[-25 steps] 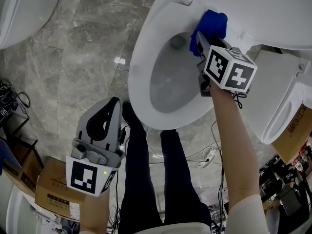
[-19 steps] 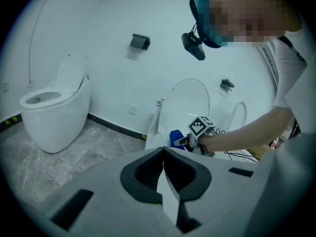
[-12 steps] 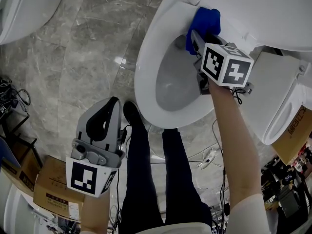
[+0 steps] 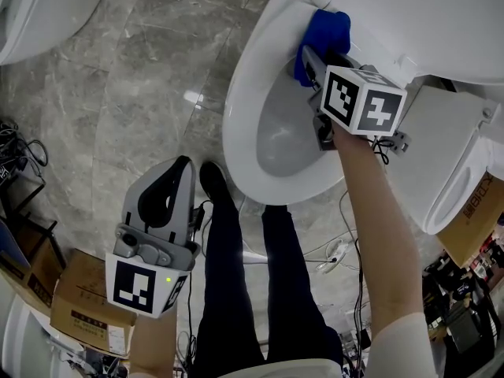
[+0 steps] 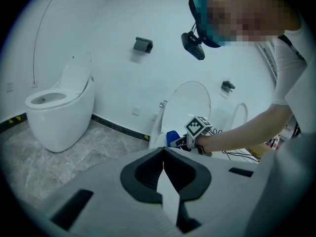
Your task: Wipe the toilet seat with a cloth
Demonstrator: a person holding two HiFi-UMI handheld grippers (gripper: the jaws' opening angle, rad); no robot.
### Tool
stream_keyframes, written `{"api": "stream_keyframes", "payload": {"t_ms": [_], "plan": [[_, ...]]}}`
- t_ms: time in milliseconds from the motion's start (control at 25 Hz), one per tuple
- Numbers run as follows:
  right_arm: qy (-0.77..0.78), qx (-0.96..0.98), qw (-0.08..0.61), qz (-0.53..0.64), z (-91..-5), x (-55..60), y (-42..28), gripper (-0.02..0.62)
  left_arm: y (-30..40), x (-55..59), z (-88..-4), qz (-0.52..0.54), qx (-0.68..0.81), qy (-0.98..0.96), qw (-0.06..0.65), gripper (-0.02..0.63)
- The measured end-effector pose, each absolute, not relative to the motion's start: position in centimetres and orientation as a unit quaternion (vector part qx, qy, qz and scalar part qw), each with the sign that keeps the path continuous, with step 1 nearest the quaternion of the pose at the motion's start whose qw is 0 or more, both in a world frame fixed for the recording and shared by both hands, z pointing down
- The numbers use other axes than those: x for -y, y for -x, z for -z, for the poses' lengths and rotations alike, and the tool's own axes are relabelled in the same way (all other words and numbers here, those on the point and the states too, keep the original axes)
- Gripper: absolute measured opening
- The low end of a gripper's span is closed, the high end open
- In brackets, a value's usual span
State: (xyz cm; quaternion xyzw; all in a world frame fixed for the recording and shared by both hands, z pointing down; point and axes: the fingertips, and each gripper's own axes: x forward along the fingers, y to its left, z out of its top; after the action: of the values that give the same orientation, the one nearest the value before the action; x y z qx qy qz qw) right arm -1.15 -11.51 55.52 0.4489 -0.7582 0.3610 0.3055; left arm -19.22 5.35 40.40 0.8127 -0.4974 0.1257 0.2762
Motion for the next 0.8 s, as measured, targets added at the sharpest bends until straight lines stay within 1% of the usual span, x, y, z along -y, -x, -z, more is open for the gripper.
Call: {"api": "stream_keyframes", "payload": {"t_ms": [800], "plan": [[-0.384, 0.788, 0.304, -0.373, -55.5, 7.0, 6.1, 0.074, 19.4, -7.1, -40.0, -0.116, 0.502, -0.812, 0.275, 0.009]]}}
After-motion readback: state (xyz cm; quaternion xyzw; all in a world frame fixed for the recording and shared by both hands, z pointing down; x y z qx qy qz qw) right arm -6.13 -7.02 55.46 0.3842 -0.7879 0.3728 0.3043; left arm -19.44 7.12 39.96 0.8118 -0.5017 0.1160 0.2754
